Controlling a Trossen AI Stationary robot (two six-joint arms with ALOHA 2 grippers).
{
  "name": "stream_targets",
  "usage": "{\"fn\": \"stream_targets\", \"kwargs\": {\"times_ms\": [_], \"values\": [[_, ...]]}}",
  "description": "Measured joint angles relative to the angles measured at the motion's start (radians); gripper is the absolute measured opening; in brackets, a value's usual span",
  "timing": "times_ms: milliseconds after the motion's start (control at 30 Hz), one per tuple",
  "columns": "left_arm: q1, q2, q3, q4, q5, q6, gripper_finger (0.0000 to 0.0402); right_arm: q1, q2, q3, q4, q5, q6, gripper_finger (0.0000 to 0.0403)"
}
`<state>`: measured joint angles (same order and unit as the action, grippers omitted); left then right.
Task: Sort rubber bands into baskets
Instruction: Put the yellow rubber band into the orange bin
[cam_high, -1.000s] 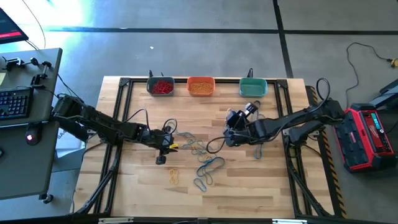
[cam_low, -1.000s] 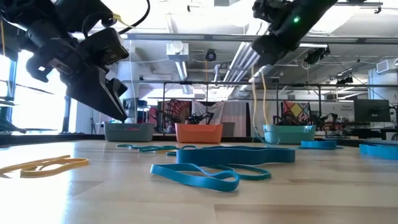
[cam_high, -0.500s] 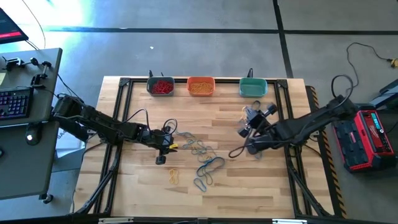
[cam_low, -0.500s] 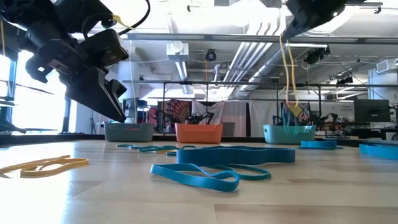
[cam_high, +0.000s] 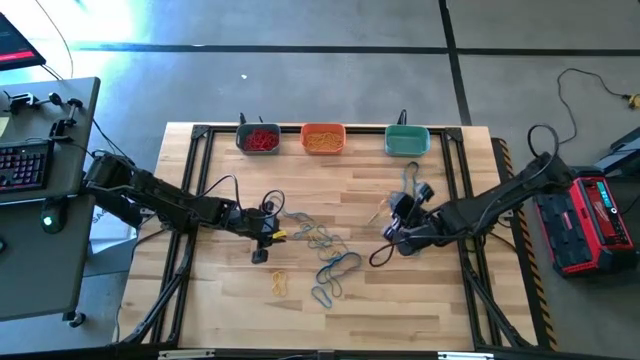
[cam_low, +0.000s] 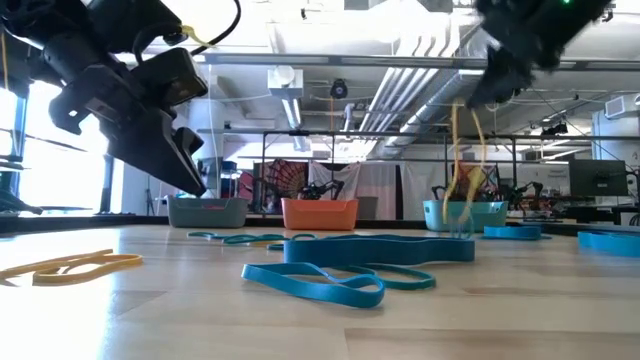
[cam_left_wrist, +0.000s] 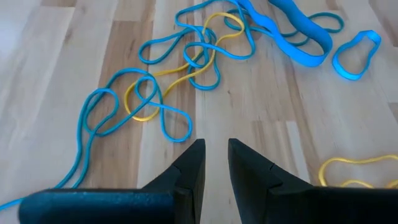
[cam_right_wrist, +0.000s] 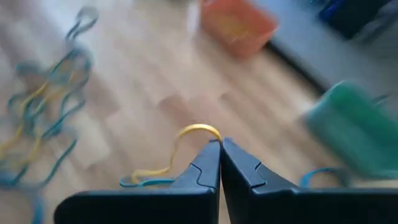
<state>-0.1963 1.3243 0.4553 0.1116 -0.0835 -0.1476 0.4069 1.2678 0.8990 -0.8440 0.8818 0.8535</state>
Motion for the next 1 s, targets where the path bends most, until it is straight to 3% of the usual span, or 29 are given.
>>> {"fn": "stream_targets", "kwargs": {"times_ms": [233,533,767,1000], "values": [[0.011,0.000,0.000,0.000,-0.030,0.010,0.0060,-0.035,0.001,-0.180,0.254,-0.160,-0.070,0.0000],[0.023,-0.001,0.000,0.042,-0.050,0.002,0.0060,-0.005,0.001,-0.193,0.137,-0.316,0.017,0.0000],[0.089,0.037,0.009,0.241,-0.009,0.066,0.0058,-0.002,0.001,-0.193,0.117,-0.211,0.049,0.0000],[0.160,0.208,0.172,0.258,0.075,0.187,0.0035,-0.035,0.000,-0.192,0.186,-0.185,-0.026,0.0000]]}}
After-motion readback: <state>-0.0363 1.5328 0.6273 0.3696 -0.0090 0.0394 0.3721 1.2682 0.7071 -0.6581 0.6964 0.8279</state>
